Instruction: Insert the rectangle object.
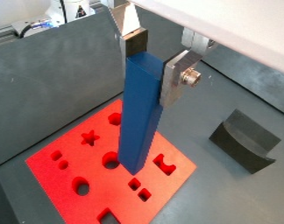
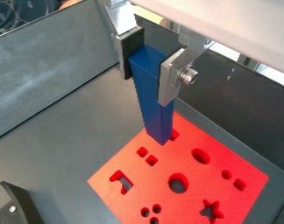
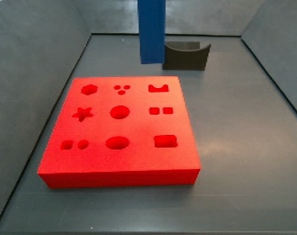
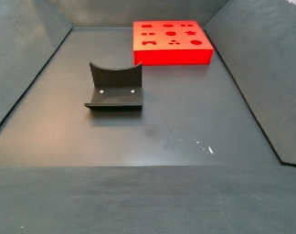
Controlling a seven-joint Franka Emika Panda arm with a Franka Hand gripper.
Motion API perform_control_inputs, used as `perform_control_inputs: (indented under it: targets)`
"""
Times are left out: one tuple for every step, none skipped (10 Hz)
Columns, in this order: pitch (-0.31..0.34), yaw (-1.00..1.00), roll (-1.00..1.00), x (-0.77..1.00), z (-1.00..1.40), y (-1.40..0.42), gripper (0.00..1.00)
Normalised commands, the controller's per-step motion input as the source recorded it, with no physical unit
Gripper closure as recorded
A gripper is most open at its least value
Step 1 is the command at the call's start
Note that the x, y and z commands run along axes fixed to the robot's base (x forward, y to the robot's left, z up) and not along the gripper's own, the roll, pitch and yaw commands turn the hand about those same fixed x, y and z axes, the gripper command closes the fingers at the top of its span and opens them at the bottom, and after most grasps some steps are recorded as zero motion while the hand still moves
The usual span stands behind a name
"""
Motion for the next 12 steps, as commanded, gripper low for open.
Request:
perform_control_inputs:
  targets:
    - [0.017,0.03,0.25,0.08,0.0,-0.29,1.0]
    - [0.076,0.03,0.35,0.37,0.01,-0.59,1.0]
    - [0.059,0.0,0.23,0.6,0.01,-0.71,1.0]
    - [0.046,0.0,0.22,0.64,0.0,-0.71,1.0]
    - [0.051,0.0,0.36,0.73,0.0,-0.52,1.0]
    - [0.05,0.0,0.5,0.75,0.02,-0.31,1.0]
    - [0.046,0.0,0.5,0.74,0.0,-0.17,1.0]
    - [0.007,0.03,0.49,0.81,-0.17,-0.17,1.0]
    - [0.0,0.22,0.26,0.65,-0.47,-0.13,1.0]
    - [0.0,0.29,0.19,0.55,-0.7,-0.23,1.0]
    - [0.0,0.27,0.19,0.34,-0.86,-0.46,1.0]
    - [-0.076,0.2,0.09,0.09,-0.77,-0.38,1.0]
